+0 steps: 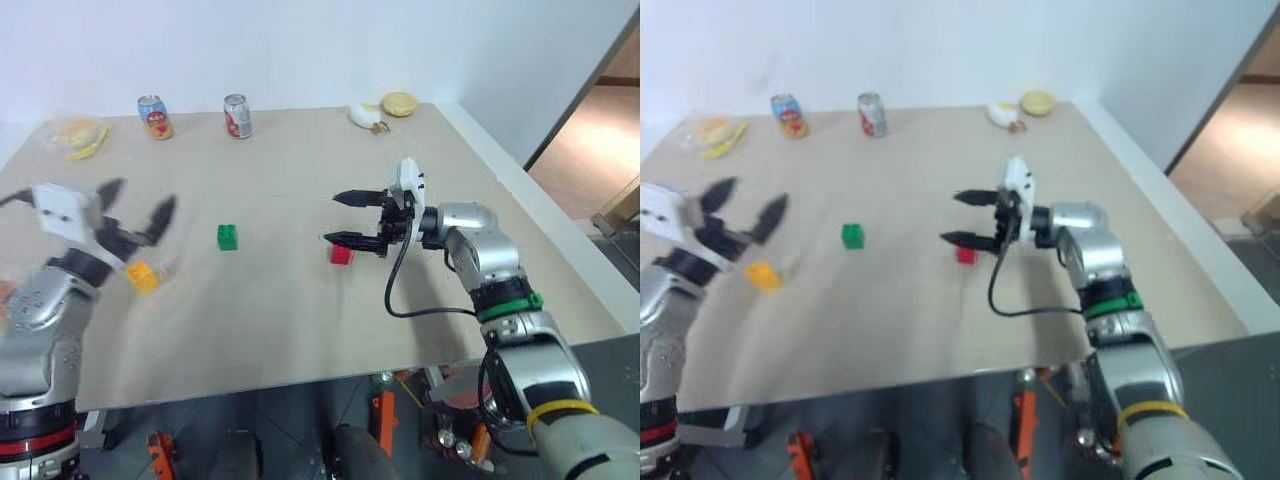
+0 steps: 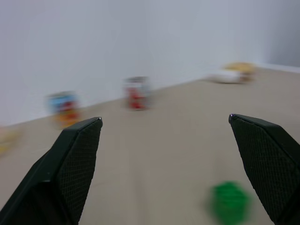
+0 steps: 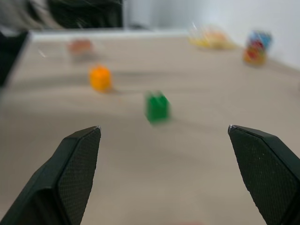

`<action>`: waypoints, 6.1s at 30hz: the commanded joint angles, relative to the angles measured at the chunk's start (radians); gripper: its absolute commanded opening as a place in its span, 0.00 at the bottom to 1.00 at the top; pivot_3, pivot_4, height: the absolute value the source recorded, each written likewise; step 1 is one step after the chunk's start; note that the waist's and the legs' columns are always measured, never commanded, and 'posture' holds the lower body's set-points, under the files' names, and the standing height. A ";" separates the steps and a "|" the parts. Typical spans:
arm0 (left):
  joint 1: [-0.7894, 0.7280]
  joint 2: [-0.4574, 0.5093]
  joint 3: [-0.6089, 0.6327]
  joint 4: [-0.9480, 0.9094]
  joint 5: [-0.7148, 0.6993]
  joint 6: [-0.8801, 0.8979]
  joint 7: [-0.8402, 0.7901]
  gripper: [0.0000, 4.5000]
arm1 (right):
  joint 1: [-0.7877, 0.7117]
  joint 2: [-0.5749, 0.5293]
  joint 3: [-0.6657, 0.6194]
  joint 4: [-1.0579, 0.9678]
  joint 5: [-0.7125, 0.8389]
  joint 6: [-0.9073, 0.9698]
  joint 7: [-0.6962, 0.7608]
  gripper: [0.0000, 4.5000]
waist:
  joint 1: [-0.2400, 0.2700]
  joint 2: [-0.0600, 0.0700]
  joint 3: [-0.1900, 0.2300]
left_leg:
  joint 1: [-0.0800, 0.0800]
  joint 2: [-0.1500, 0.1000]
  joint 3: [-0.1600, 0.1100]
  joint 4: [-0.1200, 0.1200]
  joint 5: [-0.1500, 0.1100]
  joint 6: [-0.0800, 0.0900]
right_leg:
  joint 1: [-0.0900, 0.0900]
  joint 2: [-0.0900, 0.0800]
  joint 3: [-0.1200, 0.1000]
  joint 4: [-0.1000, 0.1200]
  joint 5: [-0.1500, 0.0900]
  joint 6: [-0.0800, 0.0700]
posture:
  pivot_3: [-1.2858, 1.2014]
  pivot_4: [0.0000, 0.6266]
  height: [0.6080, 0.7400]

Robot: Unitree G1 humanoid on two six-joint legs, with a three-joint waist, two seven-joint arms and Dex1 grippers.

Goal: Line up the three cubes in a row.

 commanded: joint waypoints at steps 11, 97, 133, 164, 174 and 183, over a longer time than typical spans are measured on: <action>0.135 0.059 -0.178 -0.153 -0.030 0.043 -0.246 1.00 | -0.128 0.073 0.032 0.420 -0.236 -0.234 0.028 1.00 | -0.005 0.002 0.001 | -0.004 0.001 0.003 -0.008 0.000 0.001 | -0.012 0.003 0.005 0.005 -0.002 -0.007 | 0.52 0.24 1.00; -0.109 -0.279 -0.098 0.141 0.288 0.115 0.361 1.00 | 0.085 0.086 -0.057 -0.468 0.055 0.195 -0.085 1.00 | 0.000 0.003 0.002 | -0.008 0.007 0.004 0.003 -0.003 -0.001 | -0.013 0.009 0.010 0.008 0.002 -0.006 | 0.52 0.24 1.00; -0.141 -0.427 -0.122 0.159 0.429 0.163 0.600 1.00 | 0.055 0.085 -0.059 -0.378 0.044 0.139 -0.081 1.00 | -0.002 0.003 0.002 | -0.006 0.005 0.005 0.005 0.001 -0.001 | -0.011 0.011 0.014 0.008 0.006 0.001 | 0.52 0.24 1.00; -0.231 -0.427 -0.171 0.237 0.421 0.154 0.558 1.00 | 0.042 0.083 -0.069 -0.358 0.047 0.135 -0.085 1.00 | -0.002 0.002 0.002 | -0.006 0.005 0.005 0.005 0.001 -0.001 | -0.012 0.012 0.014 0.007 0.006 0.002 | 0.52 0.24 1.00; -0.267 -0.436 -0.190 0.343 0.432 0.109 0.542 1.00 | 0.053 0.078 -0.069 -0.378 0.051 0.140 -0.098 1.00 | -0.002 0.002 0.002 | -0.007 0.005 0.005 0.005 0.001 -0.001 | -0.012 0.011 0.014 0.007 0.006 0.002 | 0.52 0.24 1.00; -0.273 -0.447 -0.193 0.370 0.434 0.093 0.545 0.29 | 0.060 0.071 -0.073 -0.394 0.059 0.149 -0.099 1.00 | -0.002 0.002 0.002 | -0.007 0.005 0.005 0.005 0.001 -0.001 | -0.012 0.011 0.015 0.007 0.006 0.002 | 0.52 0.24 1.00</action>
